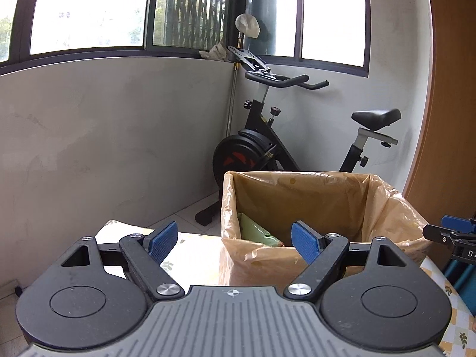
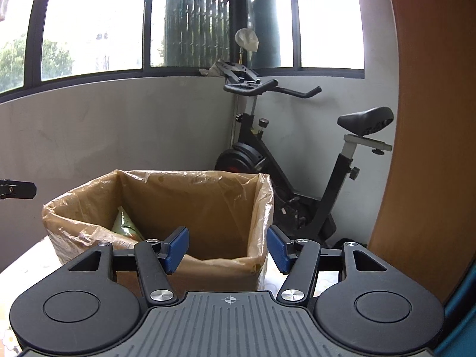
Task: Organize snacks
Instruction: 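Open both tools to drop the bags into the box, then reach the left tool to the white cracker pack while the right tool reaches the orange chip bag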
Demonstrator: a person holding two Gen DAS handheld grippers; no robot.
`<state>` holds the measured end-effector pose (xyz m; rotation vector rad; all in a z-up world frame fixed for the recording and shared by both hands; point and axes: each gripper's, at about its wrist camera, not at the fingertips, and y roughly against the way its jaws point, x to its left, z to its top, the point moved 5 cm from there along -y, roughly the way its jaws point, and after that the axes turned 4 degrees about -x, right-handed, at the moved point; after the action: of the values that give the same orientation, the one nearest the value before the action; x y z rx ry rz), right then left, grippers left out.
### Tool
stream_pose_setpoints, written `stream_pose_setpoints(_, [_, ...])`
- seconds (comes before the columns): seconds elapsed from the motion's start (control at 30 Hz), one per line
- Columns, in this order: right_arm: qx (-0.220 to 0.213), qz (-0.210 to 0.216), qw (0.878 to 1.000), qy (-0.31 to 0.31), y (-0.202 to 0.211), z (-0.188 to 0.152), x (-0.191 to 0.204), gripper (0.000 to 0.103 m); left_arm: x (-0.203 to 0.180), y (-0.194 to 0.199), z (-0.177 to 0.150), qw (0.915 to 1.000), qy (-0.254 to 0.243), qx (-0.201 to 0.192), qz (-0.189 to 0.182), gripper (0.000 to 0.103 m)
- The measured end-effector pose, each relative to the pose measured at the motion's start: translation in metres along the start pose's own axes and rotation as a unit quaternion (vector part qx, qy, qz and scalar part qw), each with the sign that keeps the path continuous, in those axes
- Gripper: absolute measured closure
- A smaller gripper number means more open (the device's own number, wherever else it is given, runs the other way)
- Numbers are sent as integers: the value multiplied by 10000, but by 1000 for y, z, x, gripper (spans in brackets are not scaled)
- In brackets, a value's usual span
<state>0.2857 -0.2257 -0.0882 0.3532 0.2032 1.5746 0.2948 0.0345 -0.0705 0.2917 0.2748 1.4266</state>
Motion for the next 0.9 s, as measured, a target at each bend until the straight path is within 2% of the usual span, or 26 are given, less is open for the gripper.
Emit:
stream_pose_setpoints(0.1, [2,74,9999,-152,14,-14,-1,48,0,15,-19,9999,-11,-10,-156,18])
stream_pose_setpoints(0.2, [-66,100,9998,-177,28,-34,6,48,-5,22,-49,9996,-231,89,-148,18])
stream_pose_setpoints(0.4, [65,114,9994,-332,46,-89,26,48,-11,22,-121,9970,-327,639,-288,18])
stream_pose_setpoints(0.6, [254,-118,9986,-437,56,-138,39,48,-19,23,-181,9925,-557,1057,-277,19])
stream_pose_setpoints(0.77, [495,-75,9982,-335,66,-171,52,48,-22,26,-210,9897,-685,1197,-372,19])
stream_pose_setpoints(0.9, [697,19,9971,-293,67,-184,58,48,-24,34,-228,9870,-880,1283,-396,19])
